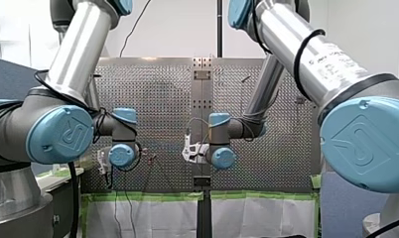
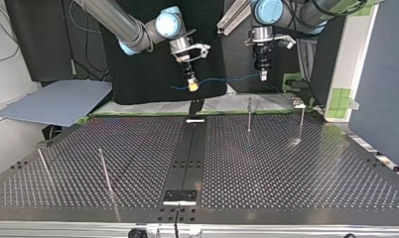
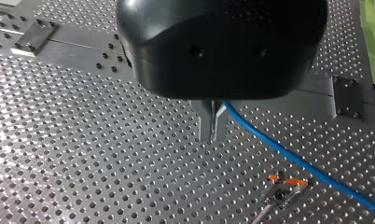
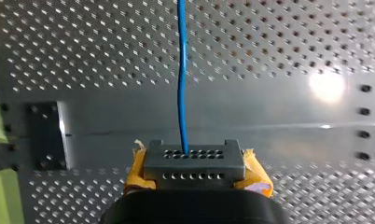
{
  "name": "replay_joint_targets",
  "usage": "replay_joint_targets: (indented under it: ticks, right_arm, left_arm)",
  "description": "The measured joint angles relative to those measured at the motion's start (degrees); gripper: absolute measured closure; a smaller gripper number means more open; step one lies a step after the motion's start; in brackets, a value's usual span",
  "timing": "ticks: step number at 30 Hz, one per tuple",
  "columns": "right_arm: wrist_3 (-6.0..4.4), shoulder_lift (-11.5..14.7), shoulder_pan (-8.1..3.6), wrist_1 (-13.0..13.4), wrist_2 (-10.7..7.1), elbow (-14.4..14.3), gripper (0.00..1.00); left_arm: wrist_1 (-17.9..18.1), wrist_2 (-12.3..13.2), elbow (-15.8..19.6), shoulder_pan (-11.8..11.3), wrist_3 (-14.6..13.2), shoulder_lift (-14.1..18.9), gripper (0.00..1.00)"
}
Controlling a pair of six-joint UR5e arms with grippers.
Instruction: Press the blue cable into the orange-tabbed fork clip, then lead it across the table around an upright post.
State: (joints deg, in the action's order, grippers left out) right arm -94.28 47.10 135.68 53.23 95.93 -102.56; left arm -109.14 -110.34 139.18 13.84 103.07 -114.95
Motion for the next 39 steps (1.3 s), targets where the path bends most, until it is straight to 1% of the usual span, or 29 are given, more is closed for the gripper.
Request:
replay_joint_targets:
  ticks: [4,6,11,21,28,32,39]
  right_arm:
    - [-0.41,-1.85,-0.18,-0.01,-0.51,1.2,1.0]
    - [-0.6,-2.32,-0.36,0.13,-0.58,1.53,1.0]
    - [-1.18,-3.28,-1.26,0.33,-0.9,2.44,1.0]
    - [-1.44,-6.88,-2.79,-0.06,-1.7,4.87,1.0]
    - [-1.38,-9.36,-3.38,-0.89,-1.95,7.19,1.0]
    - [-1.34,-9.76,-3.6,-1.25,-2.06,8.35,1.0]
    - [-1.27,-9.94,-3.75,-1.82,-2.59,9.93,1.0]
  left_arm:
    - [0.76,0.47,-0.07,-0.38,0.08,-0.3,0.99]
    - [1.02,0.69,-0.17,-0.64,0.26,-0.42,0.99]
    - [1.27,1.5,-1.28,-1.23,0.87,-1.82,0.99]
    - [2.56,1.64,-6.82,-2.04,1.51,-7.6,0.99]
    - [2.74,2.0,-8.81,-2.85,2.53,-11.71,0.99]
    - [2.74,2.57,-9.38,-3.14,2.65,-13.72,0.99]
    - [1.91,5.3,-11.74,-3.95,3.64,-17.35,0.99]
